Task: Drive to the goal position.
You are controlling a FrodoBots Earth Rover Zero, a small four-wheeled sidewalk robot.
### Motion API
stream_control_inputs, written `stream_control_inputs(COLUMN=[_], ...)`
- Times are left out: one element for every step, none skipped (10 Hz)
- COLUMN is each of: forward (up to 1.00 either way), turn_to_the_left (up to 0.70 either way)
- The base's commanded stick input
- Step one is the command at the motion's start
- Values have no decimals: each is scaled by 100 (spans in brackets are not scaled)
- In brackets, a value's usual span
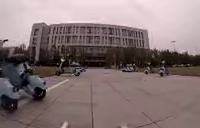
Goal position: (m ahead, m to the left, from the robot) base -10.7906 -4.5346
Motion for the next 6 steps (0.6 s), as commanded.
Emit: stream_control_inputs(forward=[70, 70, 70, 70, 70, 70], turn_to_the_left=[18, 1, 0, 0, 0, 0])
